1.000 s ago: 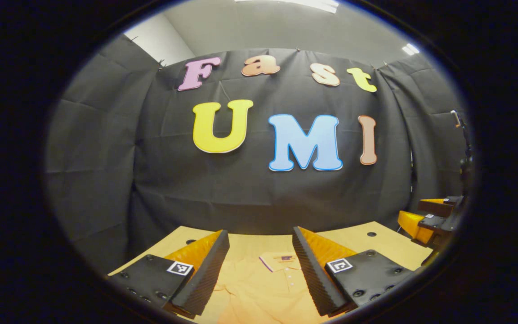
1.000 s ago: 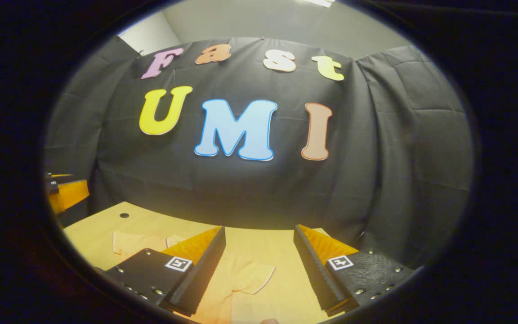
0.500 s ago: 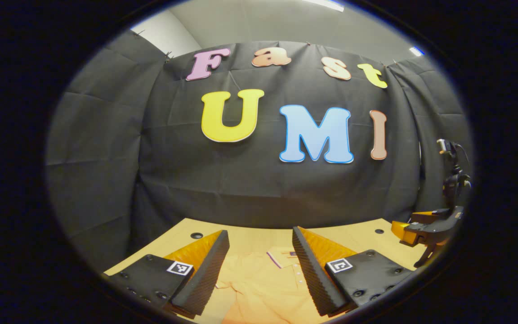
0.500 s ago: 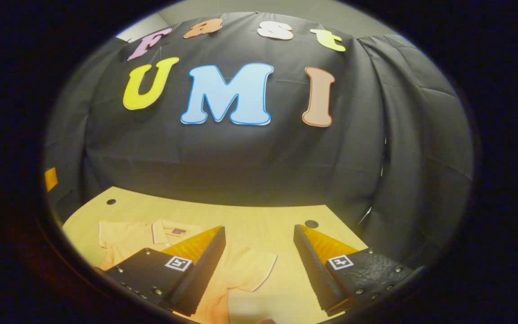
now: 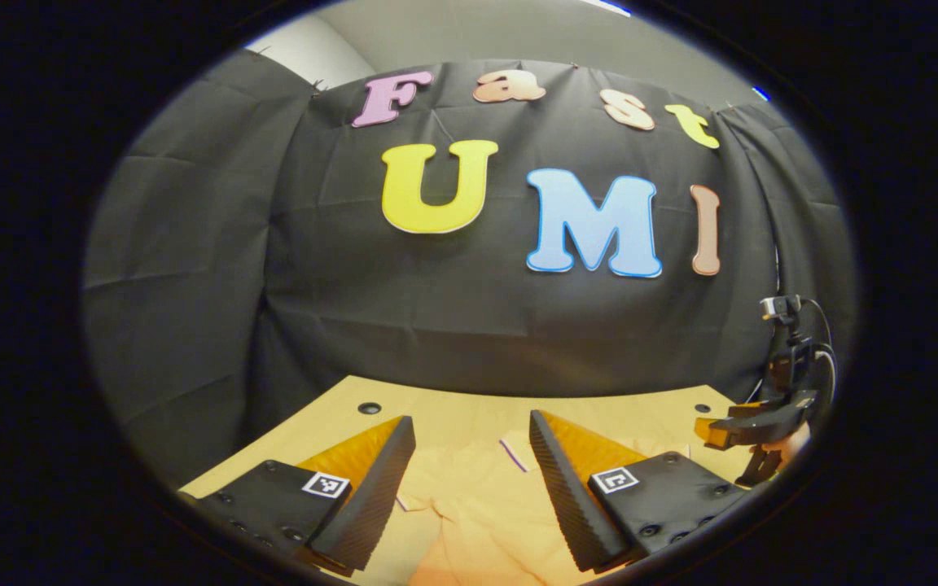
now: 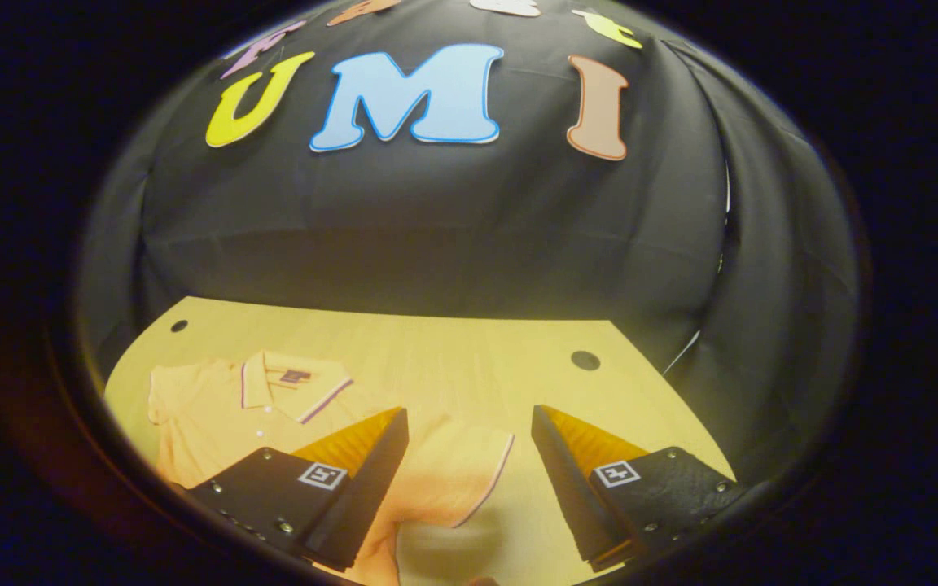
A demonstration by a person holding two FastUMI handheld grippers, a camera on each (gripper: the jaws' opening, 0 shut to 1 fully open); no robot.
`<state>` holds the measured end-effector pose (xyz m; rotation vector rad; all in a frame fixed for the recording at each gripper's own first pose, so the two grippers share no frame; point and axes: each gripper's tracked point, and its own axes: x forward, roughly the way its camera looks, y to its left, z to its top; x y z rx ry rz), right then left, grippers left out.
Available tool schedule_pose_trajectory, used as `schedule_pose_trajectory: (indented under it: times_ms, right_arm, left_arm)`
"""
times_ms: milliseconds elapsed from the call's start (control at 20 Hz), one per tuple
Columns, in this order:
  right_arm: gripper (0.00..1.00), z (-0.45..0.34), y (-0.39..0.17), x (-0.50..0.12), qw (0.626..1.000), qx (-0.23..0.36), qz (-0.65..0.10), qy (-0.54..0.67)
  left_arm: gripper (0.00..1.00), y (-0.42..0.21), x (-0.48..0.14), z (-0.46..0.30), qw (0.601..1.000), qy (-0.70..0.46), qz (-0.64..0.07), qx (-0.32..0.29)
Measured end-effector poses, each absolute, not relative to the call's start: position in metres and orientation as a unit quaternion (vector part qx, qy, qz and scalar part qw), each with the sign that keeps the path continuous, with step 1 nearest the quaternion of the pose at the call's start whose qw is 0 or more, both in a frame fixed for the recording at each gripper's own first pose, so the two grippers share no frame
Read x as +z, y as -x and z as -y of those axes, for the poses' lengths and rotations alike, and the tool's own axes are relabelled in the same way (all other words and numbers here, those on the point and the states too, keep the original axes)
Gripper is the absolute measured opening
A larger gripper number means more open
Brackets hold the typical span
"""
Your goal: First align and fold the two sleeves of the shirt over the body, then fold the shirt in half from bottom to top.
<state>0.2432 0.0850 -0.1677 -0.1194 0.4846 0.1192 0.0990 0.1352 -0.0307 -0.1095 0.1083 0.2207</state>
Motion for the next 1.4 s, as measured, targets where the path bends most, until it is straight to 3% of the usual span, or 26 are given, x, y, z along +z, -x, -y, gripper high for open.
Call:
schedule_pose_trajectory:
  times_ms: [350,900,1050,1100,1150,1200,1250,1300,1400]
  right_arm:
    - [0.95,-0.077,-0.264,-0.234,0.945,0.039,-0.323,0.034]
    - [0.95,-0.064,-0.273,-0.281,0.921,0.027,-0.389,0.0]
    - [0.89,-0.065,-0.271,-0.286,0.918,0.028,-0.395,0.003]
    - [0.73,-0.066,-0.271,-0.286,0.919,0.029,-0.394,0.003]
    - [0.71,-0.067,-0.271,-0.286,0.919,0.034,-0.393,0.004]
    - [0.61,-0.068,-0.271,-0.286,0.918,0.034,-0.394,0.002]
    - [0.44,-0.068,-0.271,-0.285,0.919,0.035,-0.393,0.004]
    - [0.41,-0.071,-0.272,-0.285,0.919,0.042,-0.393,-0.002]
    - [0.13,-0.073,-0.274,-0.284,0.919,0.036,-0.391,-0.004]
  left_arm:
    - [0.94,-0.097,-0.045,-0.137,0.99,0.044,-0.071,0.115]
    - [0.94,-0.083,-0.063,-0.143,0.985,0.052,-0.094,0.139]
    - [0.93,-0.079,-0.066,-0.143,0.984,0.052,-0.096,0.142]
    - [0.94,-0.078,-0.066,-0.142,0.984,0.053,-0.096,0.143]
    - [0.92,-0.077,-0.067,-0.141,0.983,0.055,-0.097,0.144]
    - [0.94,-0.076,-0.066,-0.142,0.983,0.057,-0.097,0.145]
    - [0.94,-0.075,-0.066,-0.142,0.983,0.058,-0.095,0.146]
    - [0.94,-0.074,-0.067,-0.142,0.983,0.059,-0.095,0.147]
    - [0.94,-0.07,-0.068,-0.143,0.982,0.06,-0.097,0.15]
